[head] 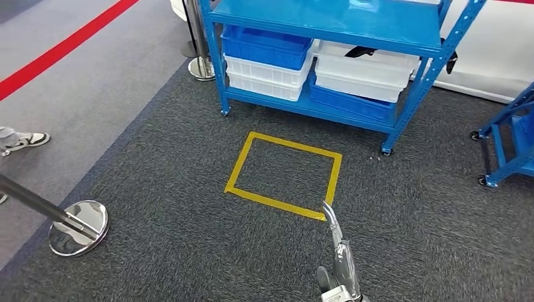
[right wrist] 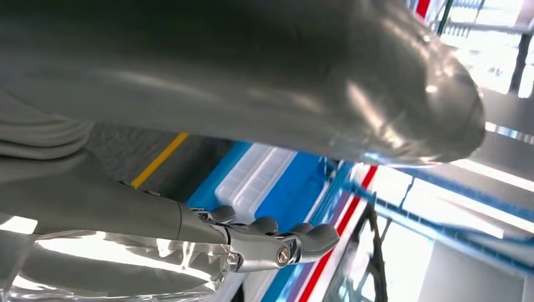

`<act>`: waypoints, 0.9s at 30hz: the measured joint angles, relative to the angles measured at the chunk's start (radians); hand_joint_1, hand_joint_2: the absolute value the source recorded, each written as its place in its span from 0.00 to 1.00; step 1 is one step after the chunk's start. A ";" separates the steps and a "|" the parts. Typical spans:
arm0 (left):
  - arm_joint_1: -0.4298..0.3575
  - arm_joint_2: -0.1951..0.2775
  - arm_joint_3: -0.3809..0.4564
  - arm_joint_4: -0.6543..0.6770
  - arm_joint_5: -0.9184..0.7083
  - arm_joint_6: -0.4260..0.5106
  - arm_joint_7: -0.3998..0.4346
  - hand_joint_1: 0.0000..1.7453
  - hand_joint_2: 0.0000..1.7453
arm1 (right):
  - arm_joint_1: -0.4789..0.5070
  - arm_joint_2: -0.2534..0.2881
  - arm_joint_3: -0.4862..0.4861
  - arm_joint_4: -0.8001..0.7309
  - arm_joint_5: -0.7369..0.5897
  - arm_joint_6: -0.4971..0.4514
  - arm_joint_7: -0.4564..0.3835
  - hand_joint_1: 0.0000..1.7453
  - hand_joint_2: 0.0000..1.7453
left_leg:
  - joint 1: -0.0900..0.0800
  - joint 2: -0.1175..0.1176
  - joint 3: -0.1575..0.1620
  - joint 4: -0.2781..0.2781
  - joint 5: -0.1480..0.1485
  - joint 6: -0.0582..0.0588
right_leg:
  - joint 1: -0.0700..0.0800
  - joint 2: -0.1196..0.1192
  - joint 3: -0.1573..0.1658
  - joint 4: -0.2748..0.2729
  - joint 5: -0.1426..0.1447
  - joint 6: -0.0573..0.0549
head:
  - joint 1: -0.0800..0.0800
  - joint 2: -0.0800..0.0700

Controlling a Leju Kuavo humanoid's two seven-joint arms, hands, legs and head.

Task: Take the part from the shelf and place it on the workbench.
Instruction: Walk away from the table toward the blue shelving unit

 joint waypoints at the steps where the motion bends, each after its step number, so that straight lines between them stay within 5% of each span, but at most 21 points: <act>1: 0.000 0.000 0.000 0.000 0.002 -0.006 -0.004 0.00 0.00 | 0.001 0.000 0.000 0.000 0.000 0.000 0.001 0.00 0.00 | 0.001 0.004 -0.020 0.043 -0.012 -0.003 | 0.001 -0.016 0.001 0.000 -0.001 -0.001 | 0.000 0.000; 3: 0.001 0.000 0.000 0.000 0.007 -0.019 -0.010 0.00 0.00 | 0.000 0.000 0.000 0.000 0.001 0.000 0.003 0.00 0.00 | 0.002 0.010 -0.003 0.019 0.018 -0.005 | 0.003 -0.041 0.005 0.002 -0.004 0.001 | 0.000 0.000; 5: 0.002 0.000 0.000 0.000 0.009 -0.022 -0.010 0.00 0.00 | -0.001 0.000 0.000 0.000 0.001 0.001 0.005 0.00 0.00 | 0.000 0.031 0.070 -0.115 0.078 0.002 | 0.006 -0.059 0.008 0.007 -0.009 0.006 | -0.001 0.000; 7: 0.001 0.000 0.000 0.000 0.009 -0.023 -0.008 0.00 0.00 | -0.002 0.000 0.000 0.000 0.001 0.001 0.006 0.00 0.00 | -0.005 0.050 0.117 -0.206 0.107 0.012 | 0.011 -0.070 0.007 0.013 -0.013 0.015 | 0.000 0.000; 11: 0.003 0.000 0.000 0.000 0.009 -0.023 -0.002 0.00 0.00 | -0.003 0.000 0.000 0.000 0.001 0.000 0.007 0.00 0.00 | -0.006 0.038 0.114 -0.226 0.120 0.033 | 0.012 -0.069 0.003 0.025 -0.025 0.034 | 0.002 0.000; 14: -0.002 -0.001 0.000 0.000 0.009 -0.023 -0.001 0.00 0.00 | -0.002 -0.001 0.000 0.001 0.002 0.000 0.009 0.00 0.00 | -0.003 0.024 0.098 -0.234 0.139 0.052 | 0.006 -0.007 -0.042 0.149 -0.129 0.046 | 0.005 0.000; 16: -0.004 -0.001 0.001 0.000 0.009 -0.023 -0.001 0.00 0.00 | -0.001 -0.001 0.000 0.002 0.002 0.000 0.010 0.00 0.00 | -0.004 0.013 0.081 -0.232 0.150 0.054 | 0.005 0.008 -0.082 0.261 -0.186 0.050 | 0.005 0.000; 18: -0.003 -0.002 0.001 0.000 0.009 -0.023 -0.001 0.00 0.00 | -0.001 -0.002 0.000 0.003 0.002 0.000 0.010 0.00 0.00 | -0.004 0.004 0.063 -0.228 0.162 0.051 | 0.003 0.010 -0.063 0.253 -0.165 0.051 | 0.005 0.000; 22: -0.003 -0.003 0.001 0.000 0.008 -0.024 -0.001 0.00 0.00 | -0.003 -0.002 0.000 0.003 0.002 -0.001 0.010 0.00 0.00 | -0.005 -0.012 0.042 -0.224 0.187 0.032 | 0.004 0.024 0.077 0.013 -0.073 0.043 | 0.004 0.000; 25: -0.001 -0.003 0.001 0.000 0.008 -0.024 -0.001 0.00 0.00 | -0.002 -0.002 0.000 0.003 0.000 -0.006 0.011 0.00 0.00 | -0.005 -0.017 0.037 -0.229 0.209 0.012 | 0.010 0.026 0.072 -0.005 -0.054 0.026 | 0.003 0.000; 27: 0.001 -0.003 0.001 0.000 0.008 -0.024 -0.001 0.00 0.00 | -0.002 -0.001 0.000 0.003 0.000 -0.010 0.012 0.00 0.00 | -0.003 -0.012 0.025 -0.209 0.180 0.001 | 0.007 0.019 0.058 -0.009 -0.037 0.006 | 0.002 0.000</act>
